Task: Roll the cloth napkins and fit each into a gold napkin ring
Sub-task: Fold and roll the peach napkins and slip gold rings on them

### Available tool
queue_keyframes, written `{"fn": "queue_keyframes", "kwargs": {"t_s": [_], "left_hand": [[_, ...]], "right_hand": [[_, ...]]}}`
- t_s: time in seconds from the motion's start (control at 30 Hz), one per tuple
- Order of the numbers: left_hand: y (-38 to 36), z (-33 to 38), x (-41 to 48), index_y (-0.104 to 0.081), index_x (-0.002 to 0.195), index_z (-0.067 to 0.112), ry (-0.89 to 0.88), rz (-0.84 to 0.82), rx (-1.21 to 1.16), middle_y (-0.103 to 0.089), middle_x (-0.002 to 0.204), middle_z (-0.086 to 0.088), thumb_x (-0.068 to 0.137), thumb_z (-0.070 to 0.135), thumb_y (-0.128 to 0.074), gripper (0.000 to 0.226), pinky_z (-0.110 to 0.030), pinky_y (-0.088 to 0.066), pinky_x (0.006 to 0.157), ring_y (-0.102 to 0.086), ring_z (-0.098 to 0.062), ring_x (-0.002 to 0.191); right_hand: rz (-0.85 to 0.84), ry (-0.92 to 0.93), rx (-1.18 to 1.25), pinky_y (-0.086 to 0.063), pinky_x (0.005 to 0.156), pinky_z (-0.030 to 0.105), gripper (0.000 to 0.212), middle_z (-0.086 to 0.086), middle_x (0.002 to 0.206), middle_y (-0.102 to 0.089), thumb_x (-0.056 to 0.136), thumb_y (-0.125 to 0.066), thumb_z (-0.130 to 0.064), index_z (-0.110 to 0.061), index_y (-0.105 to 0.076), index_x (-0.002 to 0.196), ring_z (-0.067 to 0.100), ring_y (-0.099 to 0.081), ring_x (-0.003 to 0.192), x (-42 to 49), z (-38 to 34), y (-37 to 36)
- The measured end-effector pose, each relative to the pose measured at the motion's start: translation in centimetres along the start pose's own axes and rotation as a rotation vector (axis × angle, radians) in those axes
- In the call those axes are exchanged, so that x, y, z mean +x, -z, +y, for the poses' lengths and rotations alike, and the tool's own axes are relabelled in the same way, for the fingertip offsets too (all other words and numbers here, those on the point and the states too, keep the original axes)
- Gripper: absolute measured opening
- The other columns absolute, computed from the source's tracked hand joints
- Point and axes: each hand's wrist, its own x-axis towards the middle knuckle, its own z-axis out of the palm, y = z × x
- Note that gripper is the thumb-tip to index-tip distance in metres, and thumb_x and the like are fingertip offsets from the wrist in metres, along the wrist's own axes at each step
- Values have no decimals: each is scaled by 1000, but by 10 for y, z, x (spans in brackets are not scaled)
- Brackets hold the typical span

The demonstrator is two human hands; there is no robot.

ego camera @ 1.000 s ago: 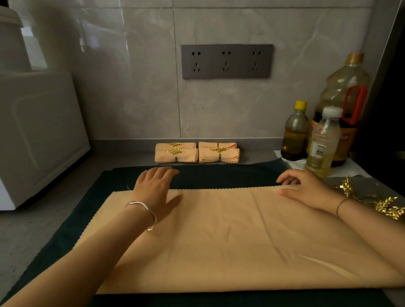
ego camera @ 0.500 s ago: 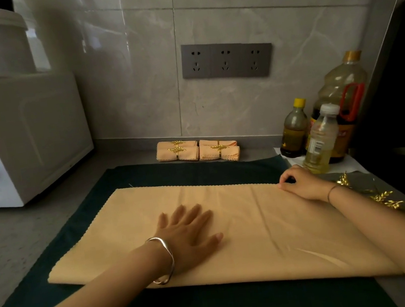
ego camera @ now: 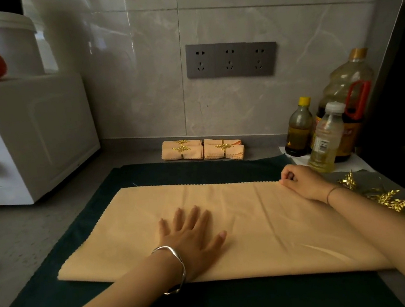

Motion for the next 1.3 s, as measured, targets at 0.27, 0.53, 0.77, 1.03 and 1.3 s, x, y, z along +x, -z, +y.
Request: {"fn": "queue_keyframes", "kwargs": {"t_s": [0.27,0.53,0.77,1.03,1.3], "left_hand": [[-4,1,-1,10,149,30,45,32,-14,18,156,4,92,63,-11,69,-53,10,114,18,-26,143],[-14,2,0,8,150,26,104,98,-1,15,157,3,93,61,-11,69,-56,9,113,15,-29,143],[-17,4,0,5,150,24,121,152,4,12,157,3,98,50,-12,61,-56,6,113,11,-30,144],[-18,3,-2,7,150,23,157,144,-3,13,157,1,99,46,-11,59,-56,6,113,11,-28,144],[-21,-34,-18,6,150,24,218,187,-18,10,158,1,95,57,-13,67,-56,4,113,9,-29,144]], "right_hand": [[11,-38,-5,-42,76,27,6,-2,83,-58,92,-55,-23,-24,-54,87,18,-56,85,-1,-5,0],[198,-40,-35,-41,95,37,11,4,109,-57,93,-55,-25,-19,-57,102,23,-52,106,-24,-36,-1],[-146,137,185,-28,105,23,36,8,141,-45,101,-35,-18,-7,-48,132,19,-41,129,-123,-138,-24],[-182,161,-134,0,117,42,48,-10,158,-4,100,-18,-45,-39,-14,148,16,-1,145,-139,-153,-62],[-216,52,-200,0,117,41,56,-9,158,3,96,-17,-57,-41,-4,148,16,4,146,-147,-104,-35]]}}
